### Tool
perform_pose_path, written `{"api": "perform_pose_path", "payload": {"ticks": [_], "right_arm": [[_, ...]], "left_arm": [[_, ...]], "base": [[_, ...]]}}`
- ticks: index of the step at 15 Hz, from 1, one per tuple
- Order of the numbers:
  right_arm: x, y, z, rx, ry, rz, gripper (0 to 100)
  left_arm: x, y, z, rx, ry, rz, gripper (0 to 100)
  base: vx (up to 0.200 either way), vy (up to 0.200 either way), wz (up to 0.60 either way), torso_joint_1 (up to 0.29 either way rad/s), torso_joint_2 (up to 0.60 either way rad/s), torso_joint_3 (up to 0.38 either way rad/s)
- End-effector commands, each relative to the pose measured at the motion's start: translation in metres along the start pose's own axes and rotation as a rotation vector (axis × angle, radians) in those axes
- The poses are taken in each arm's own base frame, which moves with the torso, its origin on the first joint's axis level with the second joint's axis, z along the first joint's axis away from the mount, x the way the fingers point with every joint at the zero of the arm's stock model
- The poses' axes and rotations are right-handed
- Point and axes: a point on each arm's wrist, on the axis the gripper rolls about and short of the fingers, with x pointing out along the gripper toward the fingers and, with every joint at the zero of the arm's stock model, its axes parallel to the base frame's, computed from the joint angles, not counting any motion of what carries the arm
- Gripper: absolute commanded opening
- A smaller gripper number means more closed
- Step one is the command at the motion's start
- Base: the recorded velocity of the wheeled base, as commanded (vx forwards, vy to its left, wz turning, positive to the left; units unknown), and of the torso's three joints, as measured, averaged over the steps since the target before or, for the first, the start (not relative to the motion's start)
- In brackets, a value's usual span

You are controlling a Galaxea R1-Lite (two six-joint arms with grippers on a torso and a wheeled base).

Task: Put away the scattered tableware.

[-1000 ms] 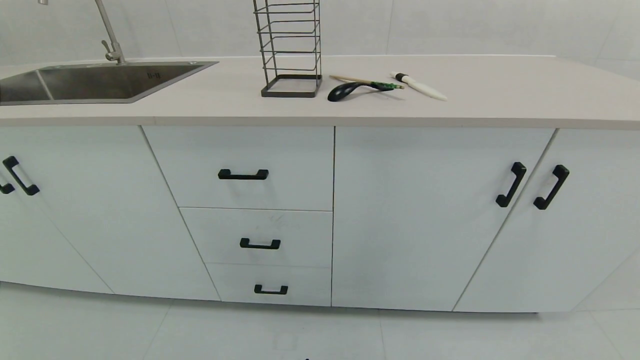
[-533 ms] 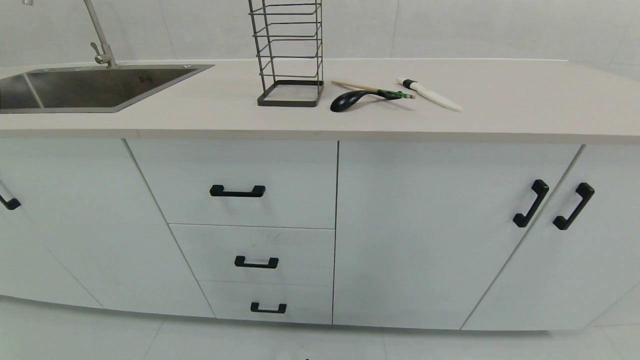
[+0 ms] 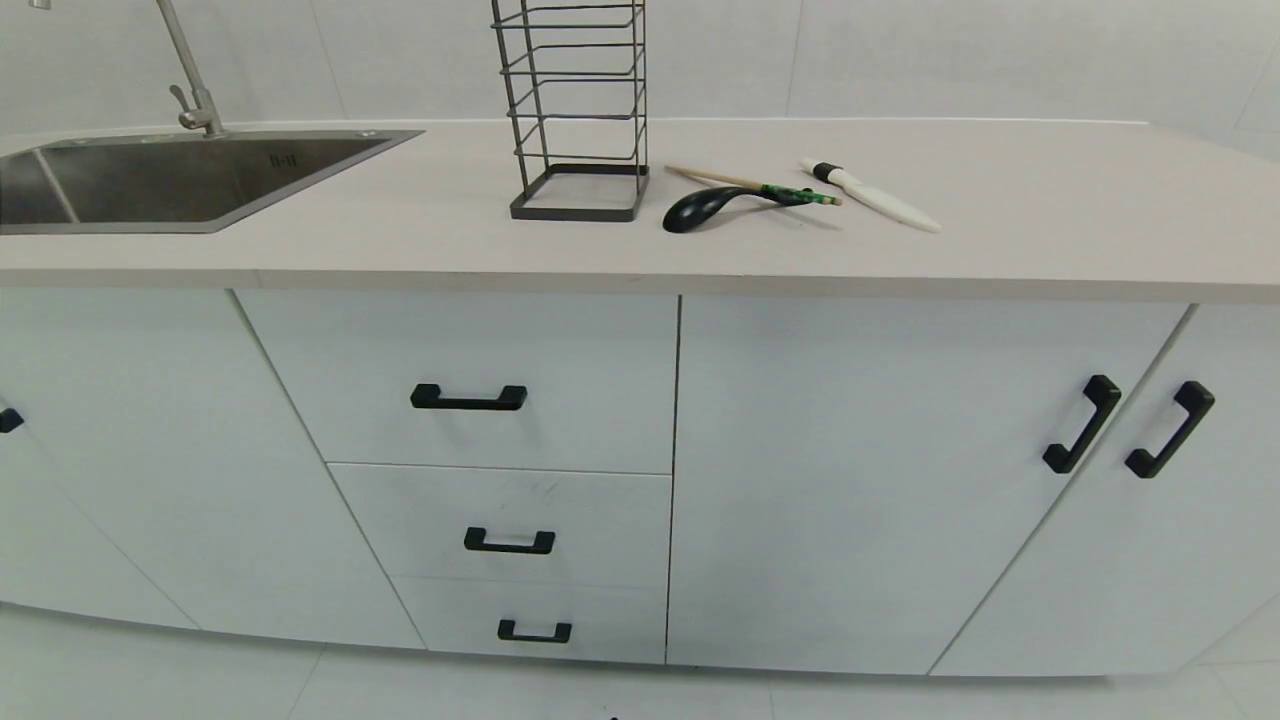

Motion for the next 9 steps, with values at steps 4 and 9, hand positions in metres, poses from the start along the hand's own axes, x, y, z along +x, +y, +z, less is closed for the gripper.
{"api": "perform_pose_path", "payload": {"ticks": [4,9], "right_arm": [[0.0001,-0.0001,0.0000,0.000,0.001,0.000,0],[0.0001,0.0000,0.0000,0.000,0.001,0.000,0]], "left_arm": [[0.0005,-0.0001,0.0000,-0.015,0.007,-0.012,100],[-0.0002,-0.0032,0.0016,0.119,-0.025,-0.146,100]], "base": [[0.000,0.000,0.00,0.000,0.00,0.000],[0.000,0.000,0.00,0.000,0.00,0.000]]}}
